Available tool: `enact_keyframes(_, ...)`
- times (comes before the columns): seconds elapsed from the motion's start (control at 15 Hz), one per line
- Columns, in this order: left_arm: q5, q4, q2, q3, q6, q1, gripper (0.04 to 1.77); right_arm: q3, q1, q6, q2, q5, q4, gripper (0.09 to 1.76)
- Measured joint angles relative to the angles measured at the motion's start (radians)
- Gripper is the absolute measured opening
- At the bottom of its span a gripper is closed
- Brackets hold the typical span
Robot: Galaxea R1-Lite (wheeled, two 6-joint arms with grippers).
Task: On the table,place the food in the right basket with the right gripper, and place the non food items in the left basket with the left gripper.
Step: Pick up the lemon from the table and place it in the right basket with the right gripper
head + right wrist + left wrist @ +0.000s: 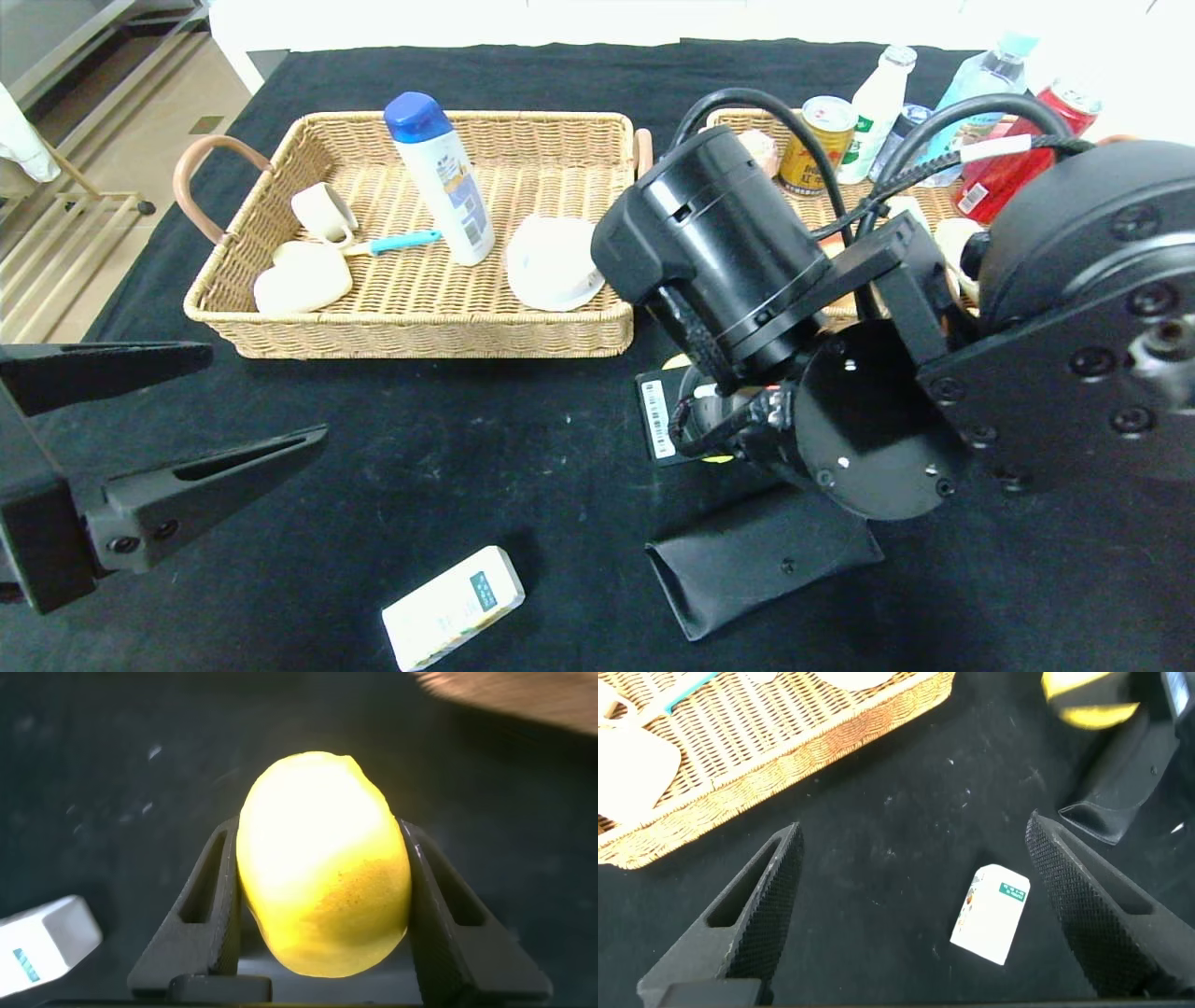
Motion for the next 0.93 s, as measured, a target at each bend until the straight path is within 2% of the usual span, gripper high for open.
enact_keyframes(0.4,-0.001,0.000,0.000,0.003,0.013,-0.001,1.72,-0.011,-0.133,-0.059,-0.069,0.001,0.012,1.04)
enact_keyframes(0.73,-0.001,0.000,0.000,0.003,0.012,-0.001,1.72,-0.094,-0.222,-0.121,-0.066,0.004,0.005,1.04)
enact_keyframes(0.93,-0.002,0.000,0.000,0.003,0.013,-0.001,1.72,-0.128,-0.282,-0.165,-0.044,0.029,-0.063,1.04)
